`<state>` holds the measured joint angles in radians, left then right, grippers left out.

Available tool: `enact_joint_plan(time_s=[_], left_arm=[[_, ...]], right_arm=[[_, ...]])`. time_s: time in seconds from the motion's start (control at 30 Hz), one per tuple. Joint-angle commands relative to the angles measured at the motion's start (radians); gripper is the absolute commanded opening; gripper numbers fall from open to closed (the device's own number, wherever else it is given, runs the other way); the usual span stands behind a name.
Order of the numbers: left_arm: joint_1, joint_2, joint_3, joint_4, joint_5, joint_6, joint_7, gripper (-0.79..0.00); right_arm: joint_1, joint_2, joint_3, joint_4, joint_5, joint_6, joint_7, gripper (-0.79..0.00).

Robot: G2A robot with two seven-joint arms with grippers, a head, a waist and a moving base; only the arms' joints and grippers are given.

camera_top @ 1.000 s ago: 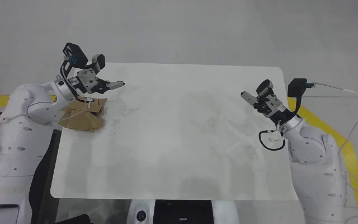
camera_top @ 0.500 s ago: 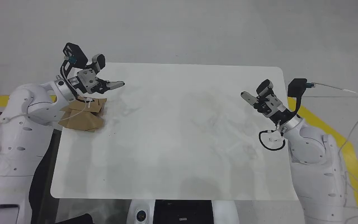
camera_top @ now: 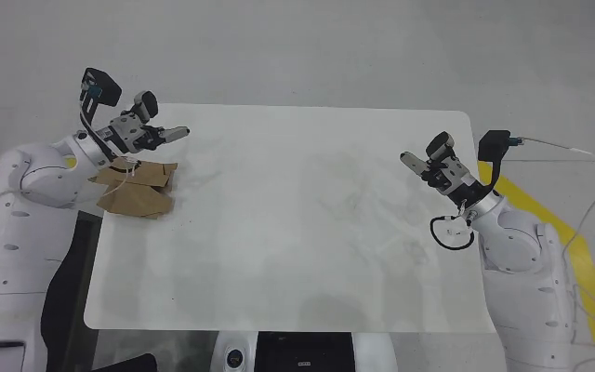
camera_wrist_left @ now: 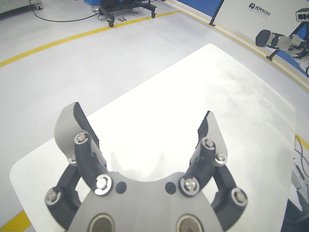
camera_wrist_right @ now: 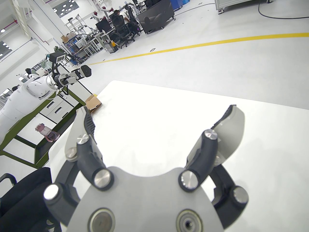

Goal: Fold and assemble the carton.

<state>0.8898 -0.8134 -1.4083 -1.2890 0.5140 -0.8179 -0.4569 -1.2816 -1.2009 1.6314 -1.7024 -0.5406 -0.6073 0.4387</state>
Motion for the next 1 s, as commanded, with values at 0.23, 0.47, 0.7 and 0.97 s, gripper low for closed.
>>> enact_joint_plan(time_s=[0.23, 0.47, 0.7, 0.97], left_arm=[[-0.026, 0.023, -0.053, 0.092, -0.273, 0.036, -0.243, 0.0], [-0.064, 0.04, -0.087, 0.209, -0.319, 0.024, -0.333, 0.0], [-0.134, 0.047, -0.087, 0.384, -0.476, 0.089, -0.47, 0.0], [-0.241, 0.053, -0.074, 0.589, -0.492, 0.137, -0.523, 0.0]], right_arm=[[0.0, 0.0, 0.0, 0.0, 0.0, 0.0, 0.0, 0.0], [0.0, 0.0, 0.0, 0.0, 0.0, 0.0, 0.0, 0.0], [0.0, 0.0, 0.0, 0.0, 0.0, 0.0, 0.0, 0.0], [0.0, 0.0, 0.0, 0.0, 0.0, 0.0, 0.0, 0.0]])
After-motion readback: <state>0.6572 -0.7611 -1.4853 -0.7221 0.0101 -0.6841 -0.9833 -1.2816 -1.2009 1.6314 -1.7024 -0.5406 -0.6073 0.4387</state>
